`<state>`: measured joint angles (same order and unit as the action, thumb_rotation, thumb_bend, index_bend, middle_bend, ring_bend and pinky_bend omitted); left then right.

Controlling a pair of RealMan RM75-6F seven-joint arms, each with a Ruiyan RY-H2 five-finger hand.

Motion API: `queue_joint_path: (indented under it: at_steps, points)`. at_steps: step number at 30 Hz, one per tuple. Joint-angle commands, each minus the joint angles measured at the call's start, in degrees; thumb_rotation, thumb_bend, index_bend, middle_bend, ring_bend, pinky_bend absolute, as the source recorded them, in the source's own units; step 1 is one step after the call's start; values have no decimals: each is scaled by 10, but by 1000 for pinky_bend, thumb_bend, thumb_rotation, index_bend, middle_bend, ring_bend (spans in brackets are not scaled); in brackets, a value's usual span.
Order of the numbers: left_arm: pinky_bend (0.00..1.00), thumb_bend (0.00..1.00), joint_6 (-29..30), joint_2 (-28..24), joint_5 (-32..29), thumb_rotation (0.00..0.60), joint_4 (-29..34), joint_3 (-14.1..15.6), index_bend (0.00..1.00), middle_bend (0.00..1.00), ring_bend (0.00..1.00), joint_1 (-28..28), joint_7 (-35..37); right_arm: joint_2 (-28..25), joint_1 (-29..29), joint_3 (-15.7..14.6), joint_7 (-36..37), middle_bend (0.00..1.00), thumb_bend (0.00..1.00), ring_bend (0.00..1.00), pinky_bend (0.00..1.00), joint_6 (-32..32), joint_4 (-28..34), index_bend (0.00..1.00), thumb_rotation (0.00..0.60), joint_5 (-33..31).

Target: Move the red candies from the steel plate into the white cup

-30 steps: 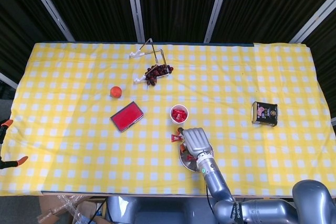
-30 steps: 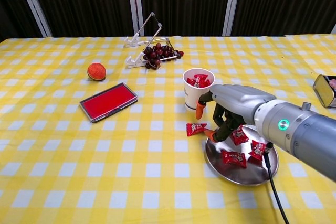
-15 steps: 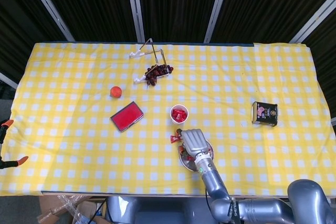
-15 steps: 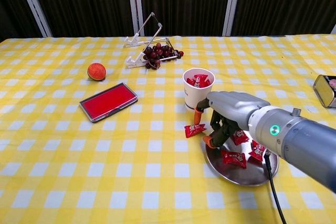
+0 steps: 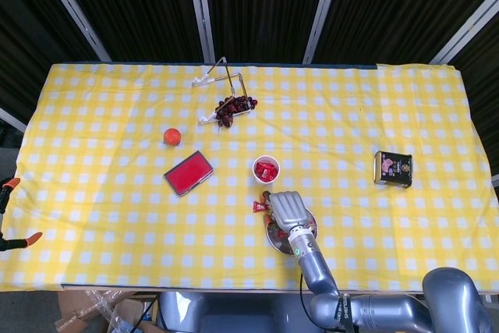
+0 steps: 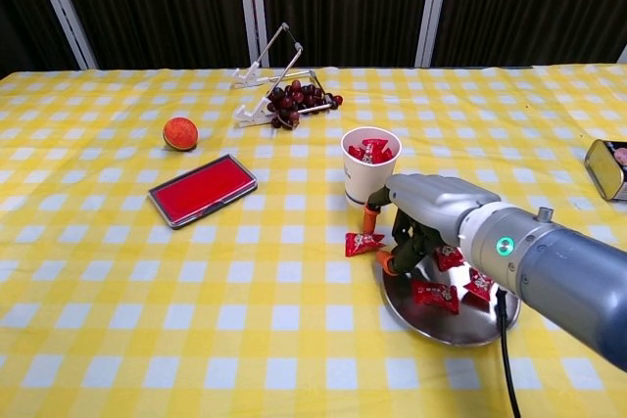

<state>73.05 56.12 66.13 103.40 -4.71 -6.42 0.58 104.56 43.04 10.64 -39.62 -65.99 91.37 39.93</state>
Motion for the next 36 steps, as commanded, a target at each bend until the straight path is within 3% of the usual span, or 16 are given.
queue_joint_path:
  at_steps: [1, 9, 25, 36]
  points:
    - [0, 67, 0, 0, 0, 600, 0, 0, 0, 0, 0, 0, 0, 1, -1, -1, 2, 858, 446, 966, 926, 1, -3, 460, 600, -1]
    - [0, 66, 1, 0, 0, 600, 0, 0, 0, 0, 0, 0, -1, 3, -5, -1, 14, 858, 447, 966, 926, 7, -8, 562, 600, 5]
    - [0, 66, 2, 1, 2, 600, 0, 1, 0, 0, 0, 0, 0, -31, -13, 8, 20, 858, 446, 966, 926, -12, 46, 569, 600, 31]
    - [0, 66, 2, 0, 2, 600, 1, 1, 0, 0, 0, 1, 0, -90, -3, 59, 9, 858, 446, 966, 926, -33, 100, 569, 600, 30]
